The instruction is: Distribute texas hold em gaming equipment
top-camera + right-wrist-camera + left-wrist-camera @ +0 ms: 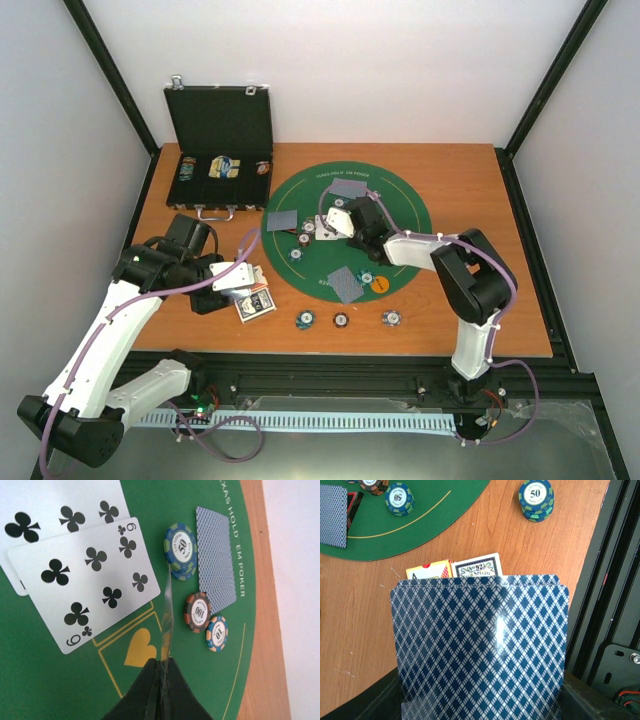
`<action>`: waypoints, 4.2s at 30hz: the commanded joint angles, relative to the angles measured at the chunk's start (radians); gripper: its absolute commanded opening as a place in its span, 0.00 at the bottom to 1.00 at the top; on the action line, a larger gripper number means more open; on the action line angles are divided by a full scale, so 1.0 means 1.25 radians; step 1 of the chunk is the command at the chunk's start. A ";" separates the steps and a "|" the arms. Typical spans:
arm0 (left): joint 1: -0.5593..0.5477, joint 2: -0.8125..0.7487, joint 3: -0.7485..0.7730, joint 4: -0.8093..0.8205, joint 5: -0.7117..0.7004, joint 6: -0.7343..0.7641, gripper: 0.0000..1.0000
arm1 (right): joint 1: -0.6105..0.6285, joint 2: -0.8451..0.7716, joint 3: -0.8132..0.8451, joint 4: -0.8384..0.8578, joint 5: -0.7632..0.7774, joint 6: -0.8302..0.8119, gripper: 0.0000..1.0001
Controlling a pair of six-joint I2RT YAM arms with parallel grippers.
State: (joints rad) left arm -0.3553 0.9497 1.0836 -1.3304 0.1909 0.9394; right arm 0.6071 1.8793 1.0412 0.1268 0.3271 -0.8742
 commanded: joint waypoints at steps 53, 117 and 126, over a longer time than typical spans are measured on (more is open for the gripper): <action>0.001 -0.009 0.017 -0.003 0.008 0.016 0.16 | -0.051 0.057 0.127 -0.349 -0.184 0.240 0.54; 0.001 0.001 0.029 0.006 0.039 -0.002 0.16 | 0.298 -0.288 -0.086 0.173 -0.829 1.496 0.64; 0.001 -0.003 0.042 -0.003 0.045 -0.005 0.16 | 0.310 -0.243 -0.081 0.217 -0.837 1.532 0.59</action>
State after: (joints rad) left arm -0.3553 0.9539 1.0908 -1.3300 0.2245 0.9398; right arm 0.9791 1.5574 0.9451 0.3412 -0.7155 1.0111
